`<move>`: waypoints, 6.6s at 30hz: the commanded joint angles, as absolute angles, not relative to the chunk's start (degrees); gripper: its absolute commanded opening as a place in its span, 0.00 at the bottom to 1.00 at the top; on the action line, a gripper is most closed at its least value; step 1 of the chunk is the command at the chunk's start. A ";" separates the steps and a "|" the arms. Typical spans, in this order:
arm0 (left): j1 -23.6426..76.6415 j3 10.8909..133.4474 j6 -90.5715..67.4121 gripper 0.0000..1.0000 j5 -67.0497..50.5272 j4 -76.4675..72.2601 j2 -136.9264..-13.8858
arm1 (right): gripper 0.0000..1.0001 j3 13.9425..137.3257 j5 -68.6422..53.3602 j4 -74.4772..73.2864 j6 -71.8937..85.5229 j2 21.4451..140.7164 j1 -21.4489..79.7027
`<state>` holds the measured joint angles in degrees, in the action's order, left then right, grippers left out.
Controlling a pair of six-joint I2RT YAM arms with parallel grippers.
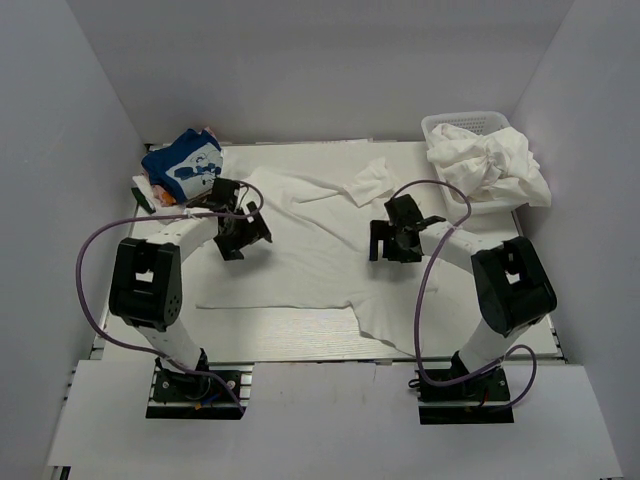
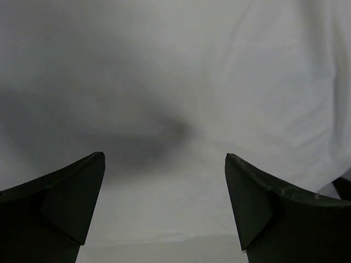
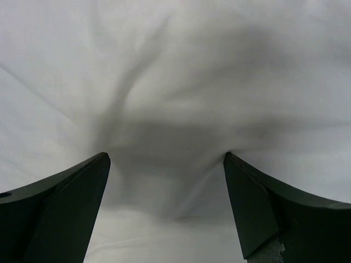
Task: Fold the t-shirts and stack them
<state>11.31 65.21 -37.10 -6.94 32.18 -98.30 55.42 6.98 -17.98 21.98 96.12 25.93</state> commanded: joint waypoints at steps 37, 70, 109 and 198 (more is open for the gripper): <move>12.92 69.61 -39.99 1.00 3.60 48.08 -77.88 | 0.90 74.59 1.67 -19.60 30.50 100.71 20.48; 12.39 73.65 -37.09 1.00 7.66 52.47 -84.54 | 0.37 127.42 -2.81 -15.30 13.11 138.68 17.84; 9.06 123.54 -40.96 1.00 18.90 46.40 -140.61 | 0.90 79.71 11.76 -24.16 13.80 115.83 13.36; 8.88 33.14 -70.83 0.00 14.77 58.34 -61.10 | 0.00 41.91 -5.00 -63.26 47.89 60.56 48.77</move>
